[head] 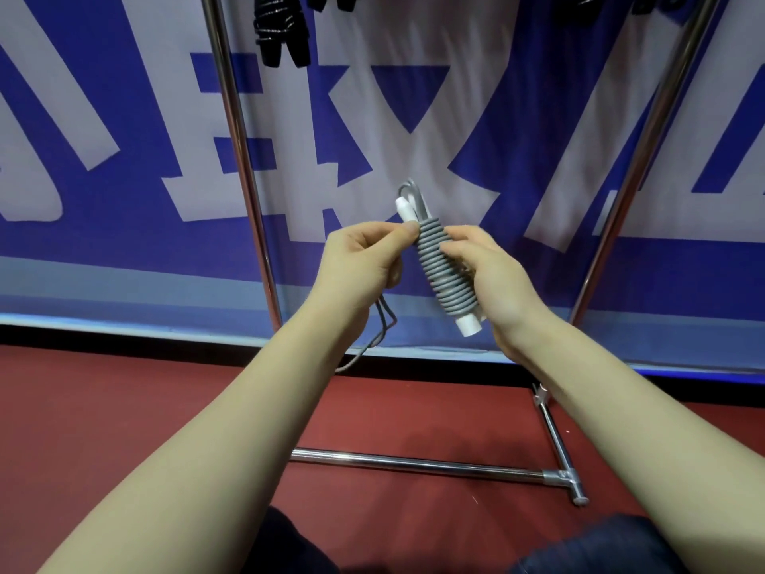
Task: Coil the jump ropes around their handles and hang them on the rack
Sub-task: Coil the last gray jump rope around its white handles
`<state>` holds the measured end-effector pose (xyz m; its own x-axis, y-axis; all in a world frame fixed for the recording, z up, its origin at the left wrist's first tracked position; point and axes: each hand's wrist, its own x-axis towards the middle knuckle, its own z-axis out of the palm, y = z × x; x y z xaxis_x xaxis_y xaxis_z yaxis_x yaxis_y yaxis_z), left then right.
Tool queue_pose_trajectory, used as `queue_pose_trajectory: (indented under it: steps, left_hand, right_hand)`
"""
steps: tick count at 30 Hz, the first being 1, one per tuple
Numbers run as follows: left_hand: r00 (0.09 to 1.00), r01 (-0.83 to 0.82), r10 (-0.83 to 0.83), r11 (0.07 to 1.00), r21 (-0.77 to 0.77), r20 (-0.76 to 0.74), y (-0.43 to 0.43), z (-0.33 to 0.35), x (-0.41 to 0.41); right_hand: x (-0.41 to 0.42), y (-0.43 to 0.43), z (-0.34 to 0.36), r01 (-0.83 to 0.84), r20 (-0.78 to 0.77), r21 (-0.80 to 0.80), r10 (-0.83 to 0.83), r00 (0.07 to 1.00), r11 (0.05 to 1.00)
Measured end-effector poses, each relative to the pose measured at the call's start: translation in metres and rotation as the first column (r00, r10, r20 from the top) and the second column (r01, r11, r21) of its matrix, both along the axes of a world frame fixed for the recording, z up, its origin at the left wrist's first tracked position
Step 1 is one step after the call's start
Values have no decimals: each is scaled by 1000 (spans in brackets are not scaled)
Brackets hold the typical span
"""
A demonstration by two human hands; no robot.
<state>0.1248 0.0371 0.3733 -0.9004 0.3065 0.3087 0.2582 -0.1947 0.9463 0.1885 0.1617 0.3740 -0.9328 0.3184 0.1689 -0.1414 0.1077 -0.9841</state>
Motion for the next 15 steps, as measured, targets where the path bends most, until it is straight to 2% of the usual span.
queue_pose_trajectory:
  steps: [2, 4, 5, 8, 11, 15]
  left_hand:
    - [1000, -30, 30, 999, 22, 4, 6, 1, 5]
    - [998, -56, 56, 998, 38, 11, 8, 3, 7]
    - [998, -70, 70, 997, 40, 9, 8, 2, 7]
    - [995, -103, 102, 993, 56, 18, 8, 0, 8]
    - [992, -119, 116, 989, 90, 45, 8, -2, 10]
    - [992, -93, 79, 985, 147, 96, 10, -5, 15]
  right_hand:
    - [-1, -2, -3, 50, -20, 132, -48, 999, 990]
    - [-3, -1, -8, 94, -30, 425, -90, 996, 900]
    - [-5, 0, -10, 132, -64, 521, -116, 991, 843]
    - [-5, -2, -13, 260, -169, 653, -198, 966, 712]
    - [-5, -8, -14, 270, -125, 791, -287, 950, 549]
    - [-4, -8, -13, 282, -168, 776, -247, 954, 565]
